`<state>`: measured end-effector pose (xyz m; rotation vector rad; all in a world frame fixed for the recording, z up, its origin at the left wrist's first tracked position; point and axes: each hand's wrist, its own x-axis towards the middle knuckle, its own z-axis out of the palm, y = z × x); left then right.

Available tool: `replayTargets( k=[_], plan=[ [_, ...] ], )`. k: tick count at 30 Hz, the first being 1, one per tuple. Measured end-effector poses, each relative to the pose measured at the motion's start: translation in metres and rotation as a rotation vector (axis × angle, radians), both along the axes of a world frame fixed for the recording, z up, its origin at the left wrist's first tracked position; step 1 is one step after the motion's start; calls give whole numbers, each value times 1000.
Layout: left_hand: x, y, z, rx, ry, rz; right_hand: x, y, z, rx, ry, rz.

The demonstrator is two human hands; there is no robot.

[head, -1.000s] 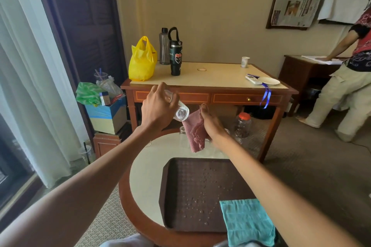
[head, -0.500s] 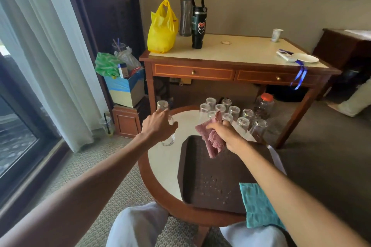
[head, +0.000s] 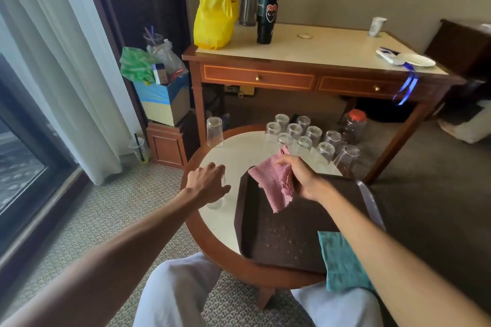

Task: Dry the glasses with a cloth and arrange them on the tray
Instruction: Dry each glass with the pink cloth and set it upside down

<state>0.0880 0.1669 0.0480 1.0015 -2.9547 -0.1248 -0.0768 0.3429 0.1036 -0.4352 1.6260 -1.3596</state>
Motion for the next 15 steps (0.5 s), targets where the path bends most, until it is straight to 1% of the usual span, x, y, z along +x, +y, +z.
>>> replayTargets(
  k=[2,4,5,7,8,9,10,11,13,15],
  plan=[
    [0,1,1,1,-25,-11,-1,2,1,1,-37,-5],
    [-2,0,10,44,-66,-12,-2,5,1,19,-40,-1],
    [-3,-1,18,59,-55,-3,-5,6,1,22,-46,21],
    [-10,-2,40,128,73,22,-5,10,5,3,-31,57],
    [-14,-2,53,230,168,28,-4,11,7,-12,-26,77],
    [-19,0,65,374,259,23,-3,12,9,-23,-47,100],
    [-24,3,76,531,327,5,-2,14,11,-21,-58,118],
    [-29,8,85,655,355,-18,-4,13,8,-20,-68,129],
    [-34,20,95,763,336,-68,-3,15,12,-7,-78,130],
    [-36,30,97,793,313,-108,4,20,23,-8,-71,123]
  ],
)
